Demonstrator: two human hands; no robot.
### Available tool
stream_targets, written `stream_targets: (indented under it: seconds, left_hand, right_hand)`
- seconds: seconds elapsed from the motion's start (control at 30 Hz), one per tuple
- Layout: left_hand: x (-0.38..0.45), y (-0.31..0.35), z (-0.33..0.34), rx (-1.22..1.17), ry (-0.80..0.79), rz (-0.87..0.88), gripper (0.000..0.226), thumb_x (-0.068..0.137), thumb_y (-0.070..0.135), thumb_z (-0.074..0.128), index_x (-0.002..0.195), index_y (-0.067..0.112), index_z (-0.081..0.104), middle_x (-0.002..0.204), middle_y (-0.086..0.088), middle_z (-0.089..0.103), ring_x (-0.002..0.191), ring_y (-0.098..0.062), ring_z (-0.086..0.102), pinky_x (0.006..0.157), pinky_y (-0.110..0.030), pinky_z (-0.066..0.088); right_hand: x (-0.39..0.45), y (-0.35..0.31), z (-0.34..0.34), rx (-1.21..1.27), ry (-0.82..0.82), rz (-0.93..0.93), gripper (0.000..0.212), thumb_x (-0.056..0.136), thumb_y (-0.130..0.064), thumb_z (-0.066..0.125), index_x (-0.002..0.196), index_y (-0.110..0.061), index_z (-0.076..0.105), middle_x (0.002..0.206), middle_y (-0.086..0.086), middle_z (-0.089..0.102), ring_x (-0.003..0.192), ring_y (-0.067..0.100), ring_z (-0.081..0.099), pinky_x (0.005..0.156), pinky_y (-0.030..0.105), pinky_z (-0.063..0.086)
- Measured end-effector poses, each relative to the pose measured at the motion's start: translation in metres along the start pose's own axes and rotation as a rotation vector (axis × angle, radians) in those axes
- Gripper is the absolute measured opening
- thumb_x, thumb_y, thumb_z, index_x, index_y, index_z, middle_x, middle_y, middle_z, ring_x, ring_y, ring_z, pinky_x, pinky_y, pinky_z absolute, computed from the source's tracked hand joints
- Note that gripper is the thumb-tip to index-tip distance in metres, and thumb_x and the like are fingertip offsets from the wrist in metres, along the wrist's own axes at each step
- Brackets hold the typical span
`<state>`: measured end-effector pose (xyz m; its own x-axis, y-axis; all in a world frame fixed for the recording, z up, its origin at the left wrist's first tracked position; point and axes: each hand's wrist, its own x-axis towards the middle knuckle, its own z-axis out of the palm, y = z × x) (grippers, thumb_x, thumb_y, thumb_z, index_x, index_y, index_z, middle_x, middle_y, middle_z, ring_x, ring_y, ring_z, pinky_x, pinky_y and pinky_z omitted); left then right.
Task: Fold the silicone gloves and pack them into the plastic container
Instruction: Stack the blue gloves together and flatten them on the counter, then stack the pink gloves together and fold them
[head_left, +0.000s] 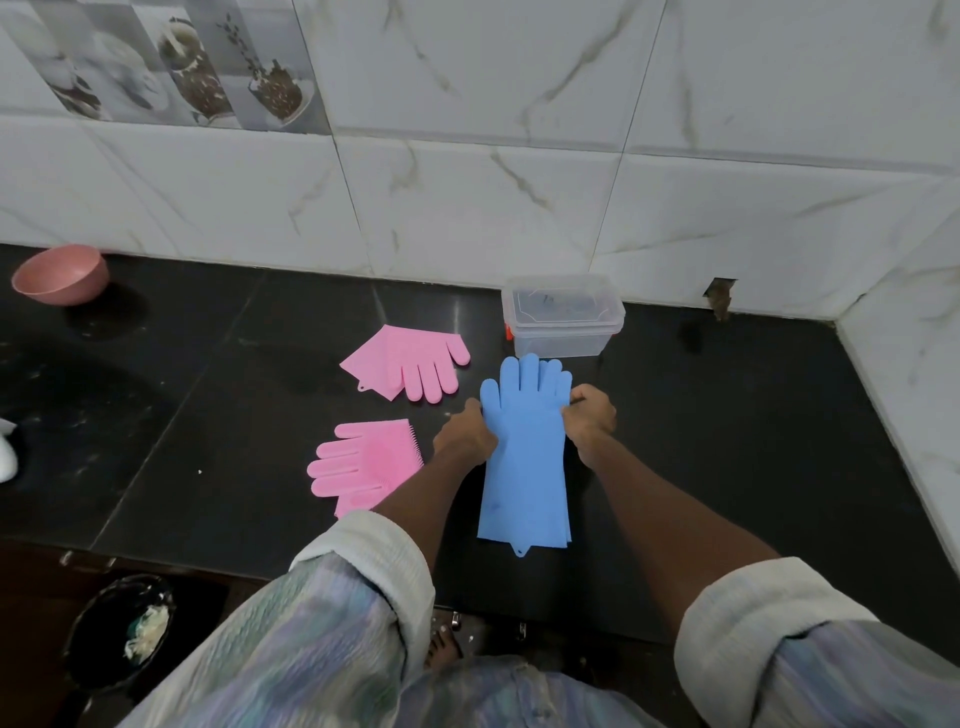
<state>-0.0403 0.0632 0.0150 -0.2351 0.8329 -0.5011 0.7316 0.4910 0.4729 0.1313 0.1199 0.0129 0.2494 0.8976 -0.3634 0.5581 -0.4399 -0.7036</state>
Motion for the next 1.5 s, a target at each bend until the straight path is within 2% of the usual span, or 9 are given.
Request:
stream_targets:
  seconds: [0.17, 0.4, 0.6, 0.97, 1.1, 1.2, 1.3, 1.37, 1.5]
  left_hand:
    - [-0.003, -0.002, 0.008, -0.172, 0.136, -0.056, 0.05, 0.094, 0.012, 0.062, 0.142, 0.01, 0.049, 0.139, -0.012, 0.058, 0.127, -0.033, 0.061, 0.104, -0.046, 0.054]
    - [-0.008, 0.014, 0.019, -0.312, 0.098, -0.062, 0.039, 0.089, 0.006, 0.059, 0.124, 0.013, 0.073, 0.122, -0.007, 0.075, 0.111, -0.028, 0.072, 0.096, -0.043, 0.062]
    - [-0.019, 0.058, 0.056, -0.276, 0.057, 0.027, 0.034, 0.089, 0.008, 0.06, 0.123, 0.014, 0.062, 0.126, -0.006, 0.068, 0.113, -0.027, 0.068, 0.094, -0.039, 0.059]
    - [-0.021, 0.099, 0.089, -0.179, -0.013, 0.161, 0.029, 0.096, 0.011, 0.067, 0.125, 0.016, 0.064, 0.127, -0.006, 0.066, 0.114, -0.022, 0.066, 0.099, -0.037, 0.058]
    - [-0.024, 0.084, 0.084, -0.256, 0.039, 0.187, 0.029, 0.098, 0.006, 0.064, 0.124, 0.017, 0.066, 0.114, -0.004, 0.07, 0.109, -0.02, 0.069, 0.1, -0.036, 0.059]
    - [-0.027, 0.065, 0.069, -0.272, 0.105, 0.192, 0.03, 0.095, 0.004, 0.06, 0.121, 0.017, 0.069, 0.11, -0.002, 0.073, 0.106, -0.019, 0.069, 0.097, -0.034, 0.058]
    - [-0.029, 0.038, 0.046, -0.245, 0.19, 0.163, 0.031, 0.092, 0.008, 0.065, 0.121, 0.019, 0.07, 0.111, -0.001, 0.074, 0.108, -0.021, 0.07, 0.093, -0.033, 0.056]
    - [-0.028, 0.015, 0.025, -0.131, 0.244, 0.128, 0.034, 0.092, 0.013, 0.068, 0.125, 0.02, 0.067, 0.124, -0.003, 0.069, 0.115, -0.024, 0.068, 0.099, -0.04, 0.056]
    - [-0.028, -0.046, -0.011, 0.233, 0.356, 0.044, 0.047, 0.09, 0.02, 0.074, 0.135, 0.015, 0.06, 0.139, -0.009, 0.056, 0.128, -0.029, 0.057, 0.105, -0.041, 0.051]
  right_hand:
    - [-0.002, 0.009, 0.005, 0.082, 0.005, 0.092, 0.029, 0.093, -0.015, 0.071, 0.119, -0.004, 0.063, 0.115, 0.011, 0.066, 0.105, 0.03, 0.069, 0.088, 0.042, 0.061]
    - [-0.005, 0.026, 0.0, 0.135, -0.043, 0.12, 0.008, 0.093, -0.008, 0.063, 0.096, -0.002, 0.069, 0.11, 0.014, 0.075, 0.087, 0.026, 0.07, 0.074, 0.035, 0.058]
    - [-0.01, 0.048, -0.029, -0.069, 0.122, 0.053, 0.023, 0.102, -0.016, 0.054, 0.122, -0.006, 0.06, 0.128, 0.013, 0.064, 0.116, 0.036, 0.065, 0.097, 0.046, 0.056]
    - [0.014, 0.08, -0.087, -0.07, 0.286, 0.187, 0.041, 0.101, -0.014, 0.06, 0.14, -0.003, 0.051, 0.145, 0.017, 0.054, 0.131, 0.039, 0.058, 0.109, 0.051, 0.05]
    - [-0.004, 0.064, -0.061, -0.349, 0.394, -0.047, 0.071, 0.094, -0.017, 0.07, 0.154, -0.006, 0.036, 0.164, 0.019, 0.032, 0.152, 0.035, 0.033, 0.126, 0.045, 0.031]
    - [-0.02, 0.047, -0.025, -0.449, 0.267, -0.299, 0.062, 0.096, -0.013, 0.067, 0.153, -0.009, 0.042, 0.164, 0.015, 0.034, 0.152, 0.031, 0.034, 0.126, 0.039, 0.03]
    - [-0.041, 0.025, 0.012, -0.429, 0.074, -0.463, 0.044, 0.098, -0.007, 0.057, 0.142, -0.013, 0.055, 0.148, 0.01, 0.05, 0.134, 0.028, 0.05, 0.108, 0.039, 0.047]
    - [-0.053, 0.008, 0.033, -0.355, -0.066, -0.448, 0.031, 0.097, -0.006, 0.052, 0.122, -0.016, 0.067, 0.13, 0.01, 0.064, 0.116, 0.031, 0.063, 0.095, 0.043, 0.054]
    - [-0.075, -0.017, 0.07, -0.295, -0.332, -0.415, 0.025, 0.093, -0.006, 0.059, 0.106, -0.017, 0.078, 0.108, 0.008, 0.079, 0.107, 0.03, 0.072, 0.096, 0.038, 0.058]
